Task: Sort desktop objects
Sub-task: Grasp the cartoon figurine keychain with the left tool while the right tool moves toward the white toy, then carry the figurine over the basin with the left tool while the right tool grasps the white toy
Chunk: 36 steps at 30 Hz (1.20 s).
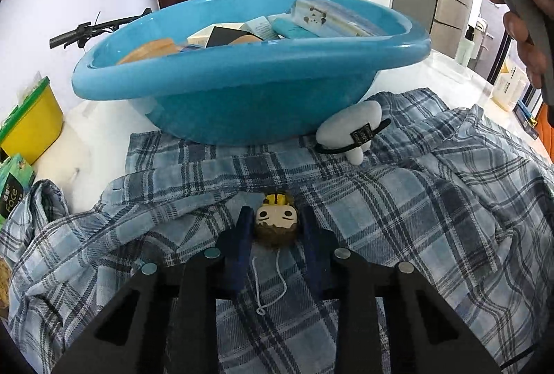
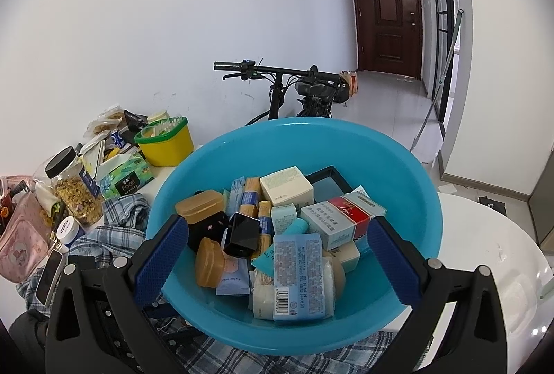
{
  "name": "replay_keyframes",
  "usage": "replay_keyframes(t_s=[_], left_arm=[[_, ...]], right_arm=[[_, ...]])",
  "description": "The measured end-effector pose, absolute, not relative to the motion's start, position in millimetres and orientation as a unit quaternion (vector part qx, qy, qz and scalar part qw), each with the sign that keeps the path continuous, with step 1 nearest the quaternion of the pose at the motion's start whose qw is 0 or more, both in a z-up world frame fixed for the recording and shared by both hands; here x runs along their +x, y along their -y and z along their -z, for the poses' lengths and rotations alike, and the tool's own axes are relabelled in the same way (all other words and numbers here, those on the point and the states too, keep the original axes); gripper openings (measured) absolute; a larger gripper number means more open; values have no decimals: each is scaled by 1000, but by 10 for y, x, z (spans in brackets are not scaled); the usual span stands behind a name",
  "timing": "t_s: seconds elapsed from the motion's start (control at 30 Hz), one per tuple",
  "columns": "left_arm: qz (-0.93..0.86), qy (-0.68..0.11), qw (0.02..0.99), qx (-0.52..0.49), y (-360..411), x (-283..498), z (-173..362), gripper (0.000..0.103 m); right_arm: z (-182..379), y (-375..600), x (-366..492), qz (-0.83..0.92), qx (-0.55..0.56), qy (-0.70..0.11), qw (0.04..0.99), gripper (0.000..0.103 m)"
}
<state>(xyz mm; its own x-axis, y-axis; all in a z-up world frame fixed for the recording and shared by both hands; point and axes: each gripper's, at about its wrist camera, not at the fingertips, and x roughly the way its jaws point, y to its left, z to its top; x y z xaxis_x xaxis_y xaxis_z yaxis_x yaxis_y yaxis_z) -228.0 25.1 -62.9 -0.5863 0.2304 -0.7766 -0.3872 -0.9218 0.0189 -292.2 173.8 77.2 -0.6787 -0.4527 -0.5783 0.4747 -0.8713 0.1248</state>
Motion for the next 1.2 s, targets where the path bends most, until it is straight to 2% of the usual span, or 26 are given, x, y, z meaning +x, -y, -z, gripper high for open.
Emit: replay_keyframes(t_s=[0.27, 0.6, 0.7, 0.87, 1.2], left_arm=[[-900, -65, 180, -391, -100, -2213, 384, 29], [-908, -43, 183, -374, 12, -2180, 200, 29], [-911, -33, 185, -367, 44, -2161, 148, 29], [-915, -26, 181, -359, 101, -2139, 100, 29], [-918, -21, 177, -354, 161, -2119, 65, 29]], right_arm=[[-802, -1718, -2885, 907, 320, -26, 272, 103], [-947, -1680, -2481, 901, 310, -83, 292, 103], [-830, -1737, -2230, 899, 322, -116, 273, 103], [-492, -1823, -1997, 886, 354, -120, 277, 103], [105, -1665, -2266, 874, 403, -44, 270, 103]])
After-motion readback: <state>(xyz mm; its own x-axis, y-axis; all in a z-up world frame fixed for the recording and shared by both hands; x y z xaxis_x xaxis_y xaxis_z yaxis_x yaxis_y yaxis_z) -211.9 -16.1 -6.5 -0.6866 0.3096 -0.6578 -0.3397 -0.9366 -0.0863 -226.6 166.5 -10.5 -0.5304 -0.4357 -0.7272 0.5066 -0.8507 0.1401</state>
